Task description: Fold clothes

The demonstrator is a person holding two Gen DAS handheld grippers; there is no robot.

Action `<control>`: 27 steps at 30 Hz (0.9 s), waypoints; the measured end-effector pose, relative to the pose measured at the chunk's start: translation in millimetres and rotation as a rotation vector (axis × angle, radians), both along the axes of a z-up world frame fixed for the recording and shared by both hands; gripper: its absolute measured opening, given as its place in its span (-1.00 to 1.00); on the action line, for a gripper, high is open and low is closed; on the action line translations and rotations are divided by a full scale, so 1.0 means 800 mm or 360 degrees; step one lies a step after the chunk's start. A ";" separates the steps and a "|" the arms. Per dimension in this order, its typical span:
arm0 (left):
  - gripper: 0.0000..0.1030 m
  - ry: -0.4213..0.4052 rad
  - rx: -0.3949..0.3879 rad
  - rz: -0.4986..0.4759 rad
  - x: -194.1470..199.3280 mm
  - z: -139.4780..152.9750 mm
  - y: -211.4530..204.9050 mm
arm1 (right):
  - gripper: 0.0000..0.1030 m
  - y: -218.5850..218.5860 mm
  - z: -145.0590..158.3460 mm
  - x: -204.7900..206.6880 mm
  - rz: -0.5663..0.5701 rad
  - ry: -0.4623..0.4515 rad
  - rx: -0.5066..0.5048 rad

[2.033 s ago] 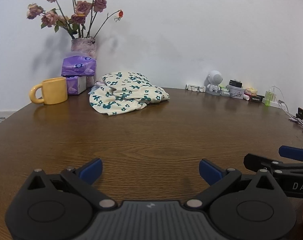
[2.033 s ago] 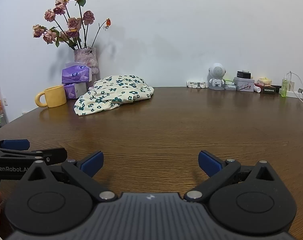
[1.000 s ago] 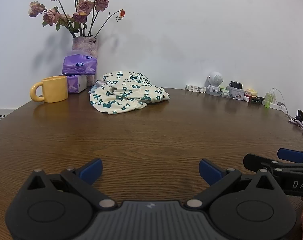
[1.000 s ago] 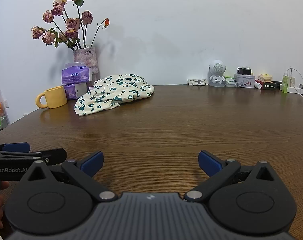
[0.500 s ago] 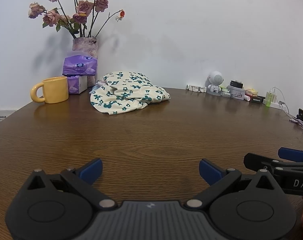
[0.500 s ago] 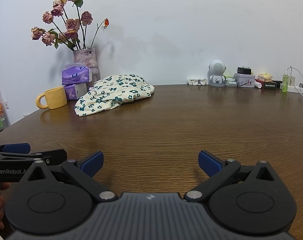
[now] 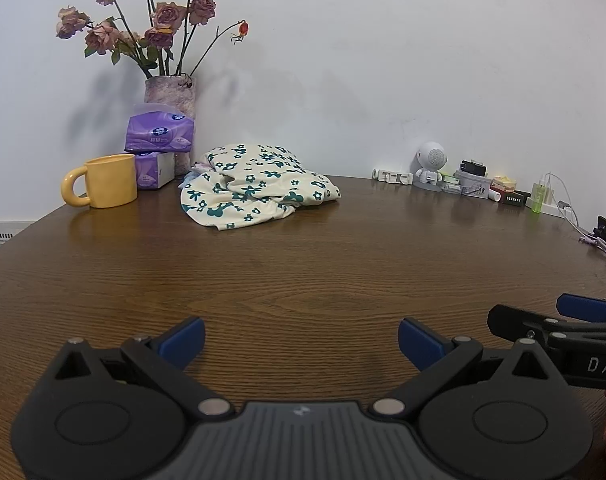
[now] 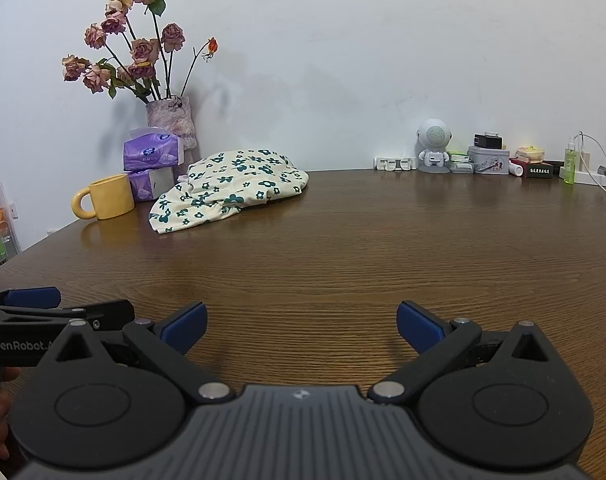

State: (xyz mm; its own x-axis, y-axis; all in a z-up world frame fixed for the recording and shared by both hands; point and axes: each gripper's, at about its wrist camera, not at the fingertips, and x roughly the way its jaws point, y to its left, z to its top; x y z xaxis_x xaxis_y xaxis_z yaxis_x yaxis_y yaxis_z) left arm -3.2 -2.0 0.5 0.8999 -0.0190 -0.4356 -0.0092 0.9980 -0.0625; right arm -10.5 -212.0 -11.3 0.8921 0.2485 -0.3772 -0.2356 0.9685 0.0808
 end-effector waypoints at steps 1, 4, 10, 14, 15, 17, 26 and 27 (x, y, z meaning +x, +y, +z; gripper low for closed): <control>1.00 0.0000 0.0000 0.0000 0.000 0.000 0.000 | 0.99 0.000 0.000 0.000 0.0000 0.0000 0.0000; 1.00 -0.0001 -0.0002 0.0000 0.001 0.000 0.000 | 0.99 0.000 0.000 0.000 -0.0001 0.0002 0.0001; 1.00 -0.0002 -0.0002 0.0000 0.001 -0.001 0.000 | 0.99 0.000 0.000 0.001 -0.0003 0.0004 0.0001; 1.00 -0.0004 -0.0001 0.0000 0.000 -0.002 0.000 | 0.99 0.000 0.000 0.001 -0.0004 0.0006 0.0002; 1.00 -0.0004 -0.0002 0.0000 0.000 -0.002 0.001 | 0.99 0.000 0.000 0.002 -0.0004 0.0007 0.0003; 1.00 -0.0004 -0.0002 0.0000 0.000 -0.002 0.000 | 0.99 0.000 0.000 0.001 -0.0004 0.0006 0.0003; 1.00 -0.0003 -0.0002 -0.0001 0.000 -0.002 0.001 | 0.99 0.000 0.000 0.001 -0.0006 0.0009 0.0003; 1.00 -0.0002 -0.0001 -0.0001 0.000 -0.003 0.001 | 0.99 0.000 0.000 0.001 -0.0006 0.0009 0.0004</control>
State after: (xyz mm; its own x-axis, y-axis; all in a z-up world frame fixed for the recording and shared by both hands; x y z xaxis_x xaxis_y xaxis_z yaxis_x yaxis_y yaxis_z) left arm -3.2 -1.3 -1.5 0.9006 -0.0199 -0.4342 -0.0084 0.9980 -0.0633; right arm -9.3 -211.7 -11.3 0.8909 0.2462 -0.3817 -0.2317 0.9691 0.0843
